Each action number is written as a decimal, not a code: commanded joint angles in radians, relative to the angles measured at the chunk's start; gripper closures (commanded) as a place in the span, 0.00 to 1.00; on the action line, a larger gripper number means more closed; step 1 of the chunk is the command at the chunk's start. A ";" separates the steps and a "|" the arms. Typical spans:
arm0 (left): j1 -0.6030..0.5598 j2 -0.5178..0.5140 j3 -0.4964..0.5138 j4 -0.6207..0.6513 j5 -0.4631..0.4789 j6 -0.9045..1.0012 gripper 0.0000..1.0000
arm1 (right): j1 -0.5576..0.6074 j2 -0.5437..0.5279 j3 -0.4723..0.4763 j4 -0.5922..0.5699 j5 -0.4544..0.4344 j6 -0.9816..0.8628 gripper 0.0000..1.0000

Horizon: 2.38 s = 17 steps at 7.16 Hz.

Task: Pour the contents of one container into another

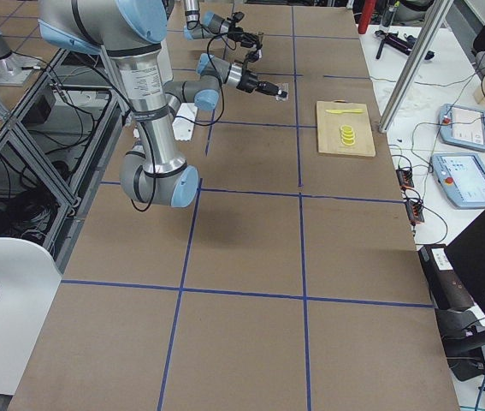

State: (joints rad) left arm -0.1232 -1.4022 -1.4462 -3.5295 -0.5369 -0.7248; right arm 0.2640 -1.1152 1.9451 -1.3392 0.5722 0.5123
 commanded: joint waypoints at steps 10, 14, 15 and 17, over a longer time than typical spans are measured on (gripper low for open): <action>0.037 -0.108 0.039 0.006 -0.008 0.111 1.00 | 0.001 -0.003 -0.002 0.000 -0.002 0.000 1.00; 0.045 -0.106 0.047 0.006 -0.054 0.116 1.00 | 0.001 -0.003 -0.002 0.000 -0.002 0.000 1.00; 0.043 -0.106 0.047 0.006 -0.087 0.116 1.00 | 0.001 -0.003 -0.002 0.000 -0.002 0.000 1.00; 0.042 -0.101 0.047 0.003 -0.112 0.114 1.00 | 0.001 -0.003 -0.002 0.000 -0.002 0.000 1.00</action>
State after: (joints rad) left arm -0.0800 -1.5060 -1.3994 -3.5250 -0.6359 -0.6093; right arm 0.2654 -1.1183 1.9436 -1.3392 0.5706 0.5123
